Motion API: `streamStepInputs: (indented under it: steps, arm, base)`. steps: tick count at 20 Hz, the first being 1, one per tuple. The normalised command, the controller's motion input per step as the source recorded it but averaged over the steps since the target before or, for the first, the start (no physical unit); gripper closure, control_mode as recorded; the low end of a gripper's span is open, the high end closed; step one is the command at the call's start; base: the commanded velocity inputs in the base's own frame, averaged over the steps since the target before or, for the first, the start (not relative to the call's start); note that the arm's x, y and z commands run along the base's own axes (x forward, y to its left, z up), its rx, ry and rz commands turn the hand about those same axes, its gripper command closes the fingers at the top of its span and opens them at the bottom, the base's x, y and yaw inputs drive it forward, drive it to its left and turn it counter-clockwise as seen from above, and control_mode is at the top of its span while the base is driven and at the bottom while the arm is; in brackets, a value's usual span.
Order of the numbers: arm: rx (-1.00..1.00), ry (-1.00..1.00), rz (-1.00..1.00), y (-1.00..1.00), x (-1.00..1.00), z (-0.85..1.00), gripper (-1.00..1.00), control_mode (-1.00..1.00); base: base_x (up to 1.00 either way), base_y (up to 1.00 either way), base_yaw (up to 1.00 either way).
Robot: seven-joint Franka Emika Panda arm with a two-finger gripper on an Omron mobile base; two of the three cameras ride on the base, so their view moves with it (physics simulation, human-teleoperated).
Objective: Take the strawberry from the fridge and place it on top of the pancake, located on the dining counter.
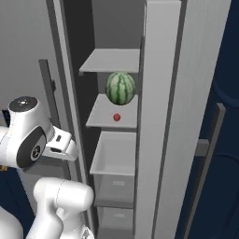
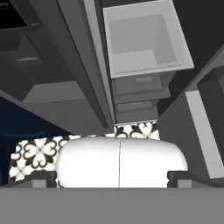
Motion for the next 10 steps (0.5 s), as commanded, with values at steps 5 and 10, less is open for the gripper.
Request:
streamStepInputs:
  steps: [5,10]
  arm:
    - [0.00,0.00,0.00,0.00,0.00,0.00,-1.00,1.00]
    - [0.00,0.00,0.00,0.00,0.00,0.00,-1.00,1.00]
  base:
    - [0.39,-0.16,0.00]
    - [0.36,-0.25,0.00]
